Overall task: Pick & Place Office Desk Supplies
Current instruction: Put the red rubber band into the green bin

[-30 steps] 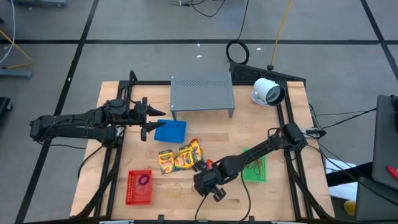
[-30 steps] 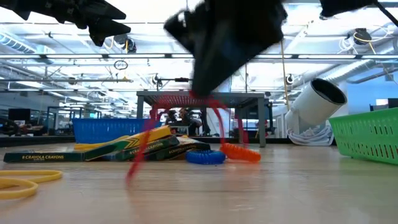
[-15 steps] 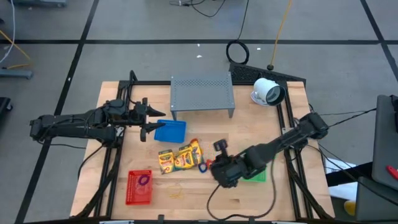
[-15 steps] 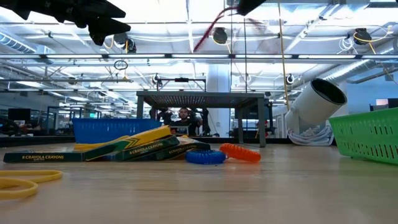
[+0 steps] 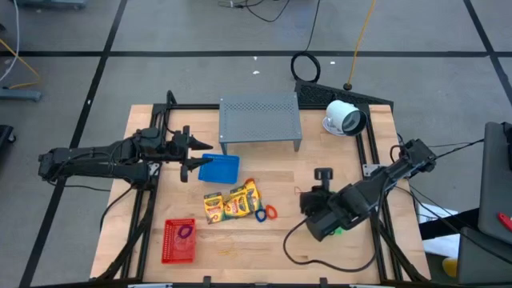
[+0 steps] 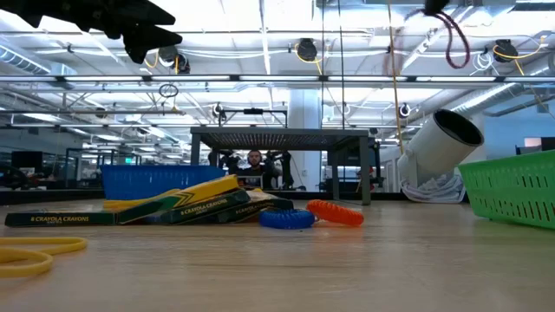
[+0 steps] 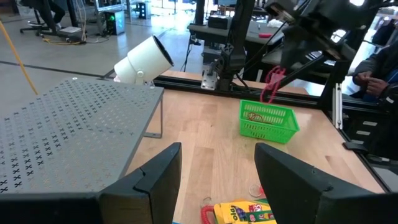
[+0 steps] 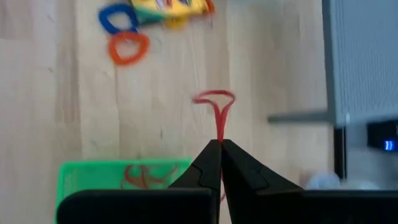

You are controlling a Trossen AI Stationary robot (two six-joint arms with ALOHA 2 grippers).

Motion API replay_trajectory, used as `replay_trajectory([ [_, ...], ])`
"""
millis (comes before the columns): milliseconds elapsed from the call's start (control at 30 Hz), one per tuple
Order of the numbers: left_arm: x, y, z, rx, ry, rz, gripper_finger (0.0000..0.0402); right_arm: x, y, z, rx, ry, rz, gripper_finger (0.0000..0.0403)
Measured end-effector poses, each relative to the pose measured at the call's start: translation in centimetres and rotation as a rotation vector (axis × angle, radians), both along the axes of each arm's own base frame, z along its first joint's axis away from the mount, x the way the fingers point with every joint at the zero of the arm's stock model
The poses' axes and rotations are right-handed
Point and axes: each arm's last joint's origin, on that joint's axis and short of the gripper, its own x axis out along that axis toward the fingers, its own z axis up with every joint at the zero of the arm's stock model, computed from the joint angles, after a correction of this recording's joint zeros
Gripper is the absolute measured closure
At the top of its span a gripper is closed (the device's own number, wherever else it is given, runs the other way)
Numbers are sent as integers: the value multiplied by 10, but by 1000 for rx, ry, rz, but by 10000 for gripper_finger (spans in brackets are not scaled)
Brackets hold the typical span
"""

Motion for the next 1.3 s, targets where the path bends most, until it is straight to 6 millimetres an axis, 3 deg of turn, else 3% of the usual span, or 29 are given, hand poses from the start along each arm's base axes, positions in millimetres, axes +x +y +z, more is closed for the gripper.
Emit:
replay_trajectory([
  [133,0,0,0,-5,-1,1,188,-9,-3,-19,-17,94,-71,403],
  [400,0,0,0,-9,0,2,188,-33,-8,-77,-11,339,-217,403],
  [533,0,0,0,-11,0,2,188,-44,-8,-94,-38,384,-268,403],
  [767,0,0,0,-11,0,2,188,-47,3,-95,6,315,-272,403],
  [1300,0,0,0,-12,0,3,188,-29,15,-95,125,165,-148,403],
])
